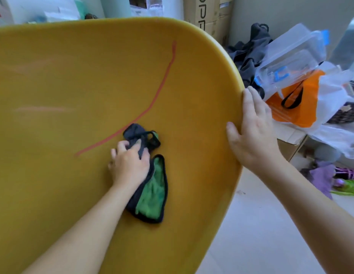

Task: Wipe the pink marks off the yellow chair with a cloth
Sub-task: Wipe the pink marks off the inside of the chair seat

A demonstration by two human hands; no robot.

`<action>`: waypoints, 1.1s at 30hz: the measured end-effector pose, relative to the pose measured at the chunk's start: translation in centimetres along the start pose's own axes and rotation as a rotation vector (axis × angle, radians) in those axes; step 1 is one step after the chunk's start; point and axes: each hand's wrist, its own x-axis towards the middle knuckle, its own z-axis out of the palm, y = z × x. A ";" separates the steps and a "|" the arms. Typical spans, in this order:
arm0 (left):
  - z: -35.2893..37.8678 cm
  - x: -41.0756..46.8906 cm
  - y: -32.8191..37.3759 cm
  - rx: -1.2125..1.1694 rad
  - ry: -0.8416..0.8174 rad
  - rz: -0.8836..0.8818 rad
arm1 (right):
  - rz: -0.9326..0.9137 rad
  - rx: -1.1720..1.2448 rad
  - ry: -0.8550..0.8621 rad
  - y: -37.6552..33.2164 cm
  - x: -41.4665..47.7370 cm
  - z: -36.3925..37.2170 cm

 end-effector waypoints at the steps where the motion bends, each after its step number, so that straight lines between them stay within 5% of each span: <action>1: 0.0 0.1 0.6 -0.031 -0.007 -0.044 | 0.010 0.044 0.003 -0.3 0.1 0.5; 6: -0.6 -9.2 8.2 -0.370 -0.125 0.559 | 0.060 0.282 0.130 -0.2 0.4 1.1; 10: -3.0 -12.0 4.6 -0.406 -0.308 0.712 | 0.026 0.245 0.101 0.3 0.6 0.8; 13: -2.2 -9.9 -0.2 -0.243 -0.194 0.594 | -0.006 0.047 0.060 -0.2 -0.4 1.2; 17: 0.2 -3.9 1.8 -0.062 -0.068 0.070 | -0.010 -0.004 0.014 -1.0 -1.7 1.9; 19: 0.5 -5.2 6.0 -0.180 -0.002 0.215 | 0.006 0.076 0.058 -1.3 -1.5 1.3; 22: -0.7 -9.8 8.4 -0.371 -0.201 0.607 | 0.016 -0.036 0.136 -1.8 0.7 -0.4; 24: -1.2 -8.5 5.6 -0.176 -0.074 0.724 | -0.067 -0.243 0.117 -2.7 1.8 -0.5; 26: -0.9 -4.8 1.2 0.143 0.039 0.521 | -0.235 -0.401 -0.005 -3.3 1.4 1.1; 29: -1.7 -1.4 -3.2 0.244 -0.081 0.018 | -0.510 -0.560 -0.320 -2.7 -0.6 3.5; 33: -1.0 -5.5 2.3 0.148 -0.155 0.181 | -0.371 -0.186 -0.501 -4.7 -0.4 2.6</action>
